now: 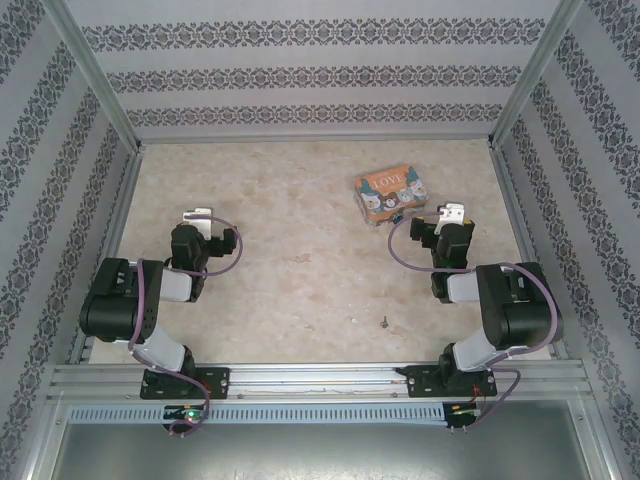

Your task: Unlock the padlock with the key

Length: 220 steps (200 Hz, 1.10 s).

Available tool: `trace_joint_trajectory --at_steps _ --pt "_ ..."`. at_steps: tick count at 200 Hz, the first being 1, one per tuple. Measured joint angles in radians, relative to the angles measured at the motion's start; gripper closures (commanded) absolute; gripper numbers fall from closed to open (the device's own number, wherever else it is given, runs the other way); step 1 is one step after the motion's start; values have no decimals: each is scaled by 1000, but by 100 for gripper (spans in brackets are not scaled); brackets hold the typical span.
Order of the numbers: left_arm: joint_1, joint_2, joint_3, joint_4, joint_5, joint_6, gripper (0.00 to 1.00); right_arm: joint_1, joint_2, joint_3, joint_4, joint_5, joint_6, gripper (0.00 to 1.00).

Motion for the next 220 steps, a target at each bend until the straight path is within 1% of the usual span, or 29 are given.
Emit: trace_joint_trajectory --at_steps 197,220 --pt "0 0 0 0 -5 -3 1 0 0 0 0 0 0 2" --pt "0 -24 -5 -7 -20 -8 1 1 -39 -15 -10 0 0 2"
